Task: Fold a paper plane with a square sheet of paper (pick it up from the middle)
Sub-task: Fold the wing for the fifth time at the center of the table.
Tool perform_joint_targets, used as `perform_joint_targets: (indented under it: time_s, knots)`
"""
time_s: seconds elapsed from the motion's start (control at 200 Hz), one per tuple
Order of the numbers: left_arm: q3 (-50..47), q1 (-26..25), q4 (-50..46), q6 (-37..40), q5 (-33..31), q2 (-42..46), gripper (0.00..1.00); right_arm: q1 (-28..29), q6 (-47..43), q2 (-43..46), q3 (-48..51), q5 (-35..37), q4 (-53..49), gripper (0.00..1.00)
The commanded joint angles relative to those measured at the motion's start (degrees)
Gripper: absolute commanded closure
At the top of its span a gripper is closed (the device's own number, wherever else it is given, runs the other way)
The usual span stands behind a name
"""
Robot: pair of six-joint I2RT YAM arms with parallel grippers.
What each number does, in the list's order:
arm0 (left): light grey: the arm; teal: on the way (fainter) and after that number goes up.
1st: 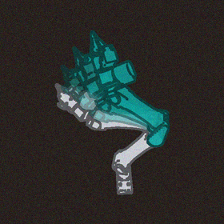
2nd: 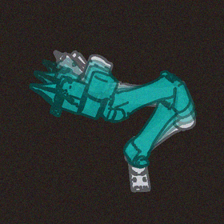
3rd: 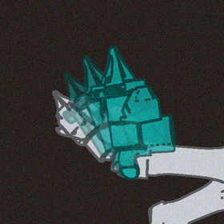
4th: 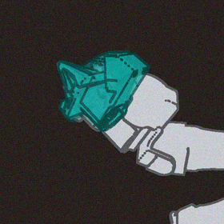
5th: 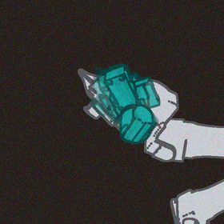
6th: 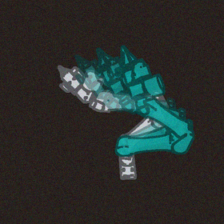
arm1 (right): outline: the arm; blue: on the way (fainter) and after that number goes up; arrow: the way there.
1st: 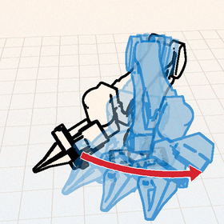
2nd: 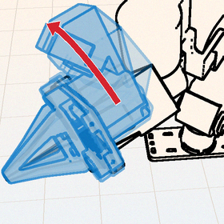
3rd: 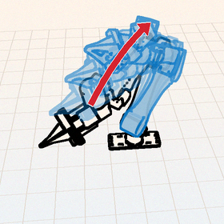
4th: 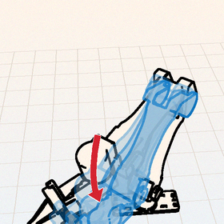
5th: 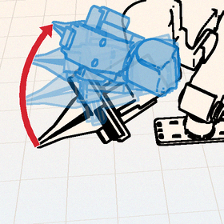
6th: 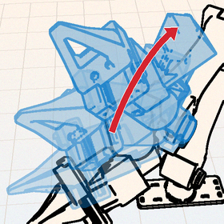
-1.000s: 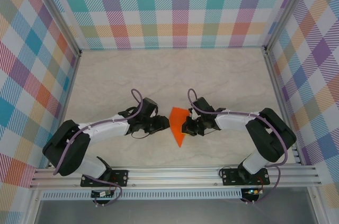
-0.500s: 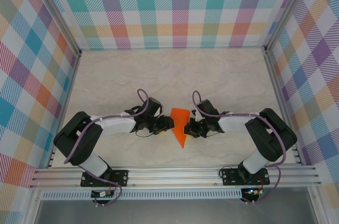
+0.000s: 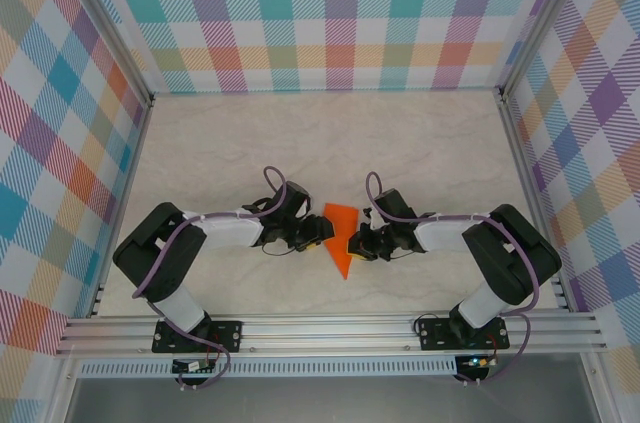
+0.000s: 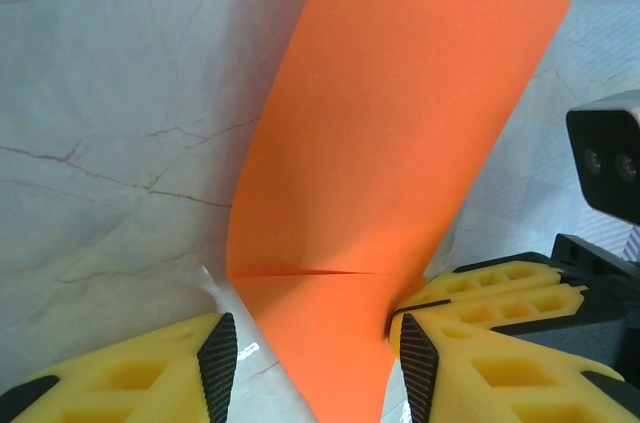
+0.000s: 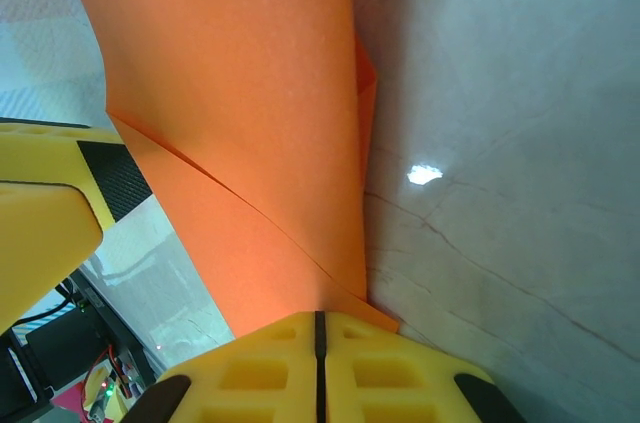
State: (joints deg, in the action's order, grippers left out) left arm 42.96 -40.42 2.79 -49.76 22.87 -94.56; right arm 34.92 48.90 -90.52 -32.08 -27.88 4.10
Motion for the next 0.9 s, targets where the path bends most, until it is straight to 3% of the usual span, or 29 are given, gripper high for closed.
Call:
perform_joint_targets:
  time_s: [0.0,0.5,0.745,0.895]
  knots:
    - [0.54,-0.27,2.30,-1.19,-0.31,-1.40,0.51,-0.55,0.11,-0.22,1.66,0.76,-0.56,0.92]
    - [1.12,-0.50,7.19,-2.78,2.36,-3.25,0.60,-1.78,0.48,-1.64,3.58,-0.84,2.97,0.91]
    - [1.14,-0.53,7.68,-2.49,0.73,-2.30,0.83,-2.83,-0.13,-1.38,2.90,-1.50,2.13,0.90]
    - [-1.68,-0.60,9.11,-4.73,-3.23,1.08,0.91,-2.84,-0.69,0.90,1.28,-0.71,-0.41,0.87]
